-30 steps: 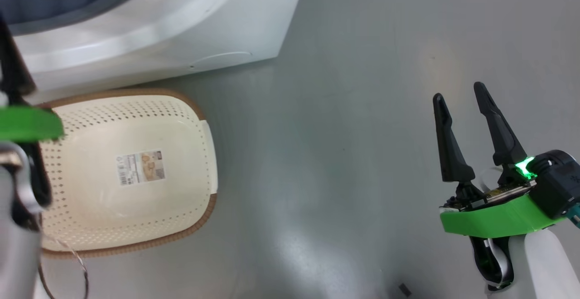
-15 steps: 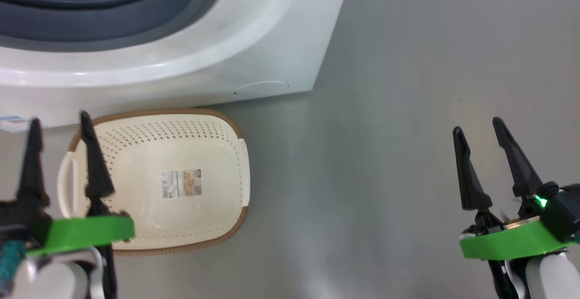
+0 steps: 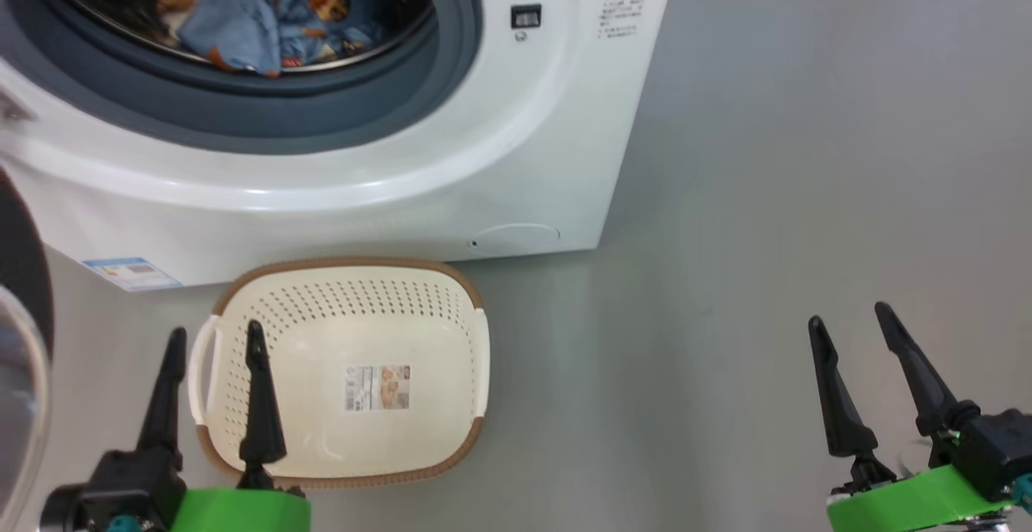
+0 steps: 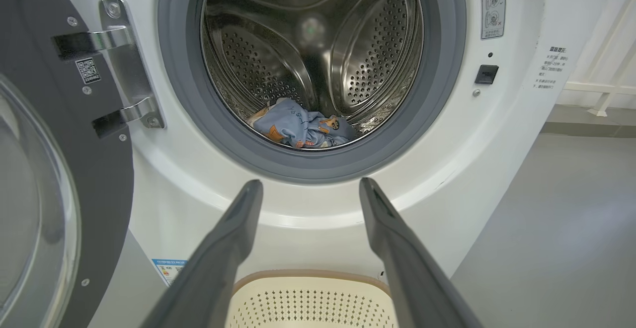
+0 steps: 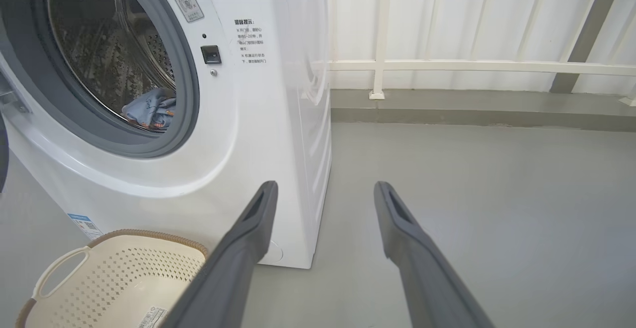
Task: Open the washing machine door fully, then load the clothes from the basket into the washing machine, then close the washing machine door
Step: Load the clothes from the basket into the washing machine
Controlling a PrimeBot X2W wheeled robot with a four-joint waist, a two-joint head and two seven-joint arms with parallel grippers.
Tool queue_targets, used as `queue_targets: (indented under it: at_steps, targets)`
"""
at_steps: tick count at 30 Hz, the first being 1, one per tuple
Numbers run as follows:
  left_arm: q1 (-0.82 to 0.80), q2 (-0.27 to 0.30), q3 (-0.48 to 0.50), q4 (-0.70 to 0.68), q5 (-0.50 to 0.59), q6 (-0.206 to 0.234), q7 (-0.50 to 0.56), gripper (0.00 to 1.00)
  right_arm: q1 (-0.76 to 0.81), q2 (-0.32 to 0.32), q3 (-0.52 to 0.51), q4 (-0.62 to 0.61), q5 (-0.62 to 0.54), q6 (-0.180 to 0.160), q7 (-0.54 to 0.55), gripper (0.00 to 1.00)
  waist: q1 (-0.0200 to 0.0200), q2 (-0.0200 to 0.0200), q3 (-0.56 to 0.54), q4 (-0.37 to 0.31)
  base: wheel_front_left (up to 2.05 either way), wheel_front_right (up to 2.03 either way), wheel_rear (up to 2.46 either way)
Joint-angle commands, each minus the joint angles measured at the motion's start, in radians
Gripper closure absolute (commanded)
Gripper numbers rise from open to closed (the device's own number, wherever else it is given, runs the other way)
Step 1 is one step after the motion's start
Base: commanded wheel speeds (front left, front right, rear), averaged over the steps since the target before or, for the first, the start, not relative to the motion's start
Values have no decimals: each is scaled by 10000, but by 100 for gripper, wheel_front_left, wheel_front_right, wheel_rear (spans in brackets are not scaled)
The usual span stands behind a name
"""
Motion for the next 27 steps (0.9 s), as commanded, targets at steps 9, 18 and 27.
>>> queue_targets:
  at_steps: [9,18,27]
  targets:
    - [510,-84,219,204,159,-280,-91,0,596,85,291,-302,-168,62,10,0,1,-1,-1261,366,0,0,0]
    - [1066,-30,351,312,122,-272,-92,0,962,199,325,-379,-211,62,167,0,1,-1,-1924,223,0,0,0]
    - [1313,66,338,275,84,-289,-85,0,1231,295,294,-442,-236,62,267,0,1,-1,-2425,207,0,0,0]
